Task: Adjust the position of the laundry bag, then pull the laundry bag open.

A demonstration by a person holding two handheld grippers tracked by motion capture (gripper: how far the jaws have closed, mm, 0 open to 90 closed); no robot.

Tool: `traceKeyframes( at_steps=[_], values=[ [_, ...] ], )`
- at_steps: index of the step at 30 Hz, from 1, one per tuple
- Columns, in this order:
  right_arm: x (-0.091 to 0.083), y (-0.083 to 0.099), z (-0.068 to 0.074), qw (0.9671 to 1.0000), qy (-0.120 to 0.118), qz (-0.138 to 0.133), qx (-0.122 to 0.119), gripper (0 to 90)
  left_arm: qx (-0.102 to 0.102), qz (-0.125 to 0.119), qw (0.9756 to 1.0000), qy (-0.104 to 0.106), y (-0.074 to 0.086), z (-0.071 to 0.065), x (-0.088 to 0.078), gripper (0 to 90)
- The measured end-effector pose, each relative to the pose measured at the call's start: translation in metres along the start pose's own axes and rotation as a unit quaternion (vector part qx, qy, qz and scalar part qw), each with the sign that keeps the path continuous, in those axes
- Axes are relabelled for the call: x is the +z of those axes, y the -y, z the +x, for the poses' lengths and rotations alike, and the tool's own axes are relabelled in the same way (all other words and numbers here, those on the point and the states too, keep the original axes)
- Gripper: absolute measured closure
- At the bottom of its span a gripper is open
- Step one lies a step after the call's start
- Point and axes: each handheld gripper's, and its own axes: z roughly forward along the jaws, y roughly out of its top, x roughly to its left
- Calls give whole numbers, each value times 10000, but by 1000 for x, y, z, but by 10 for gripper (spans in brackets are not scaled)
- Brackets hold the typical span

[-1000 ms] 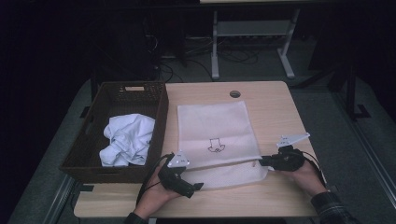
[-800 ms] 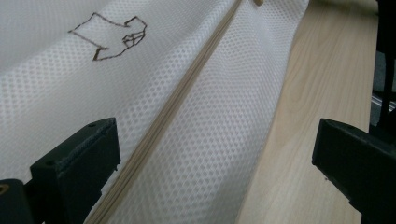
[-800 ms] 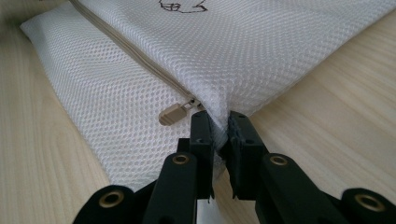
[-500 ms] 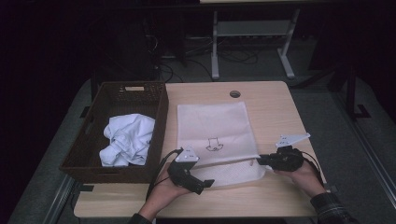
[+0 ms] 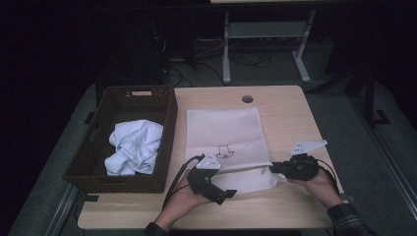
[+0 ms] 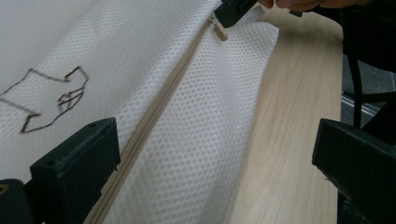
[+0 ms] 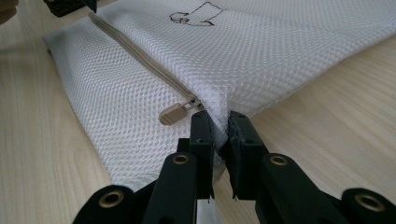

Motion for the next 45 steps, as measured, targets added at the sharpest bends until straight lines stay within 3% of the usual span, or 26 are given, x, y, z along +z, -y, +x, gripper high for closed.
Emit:
traceKeyframes(
  at_steps=[16,19,31,45],
  values=[
    [-3,-5,5,9999,-48,-127,-99,808,127,-52,9994,312,-24,-14,29,4],
    [-3,-6,6,9998,-79,-143,-106,808,149,-182,9988,438,-27,-15,32,136],
    [-4,-7,10,9995,-130,-284,-110,809,154,-160,9978,617,-35,-13,52,265],
    [-4,-12,13,9990,-244,-350,-167,813,16,-173,9985,528,-38,-8,67,465]
  ],
)
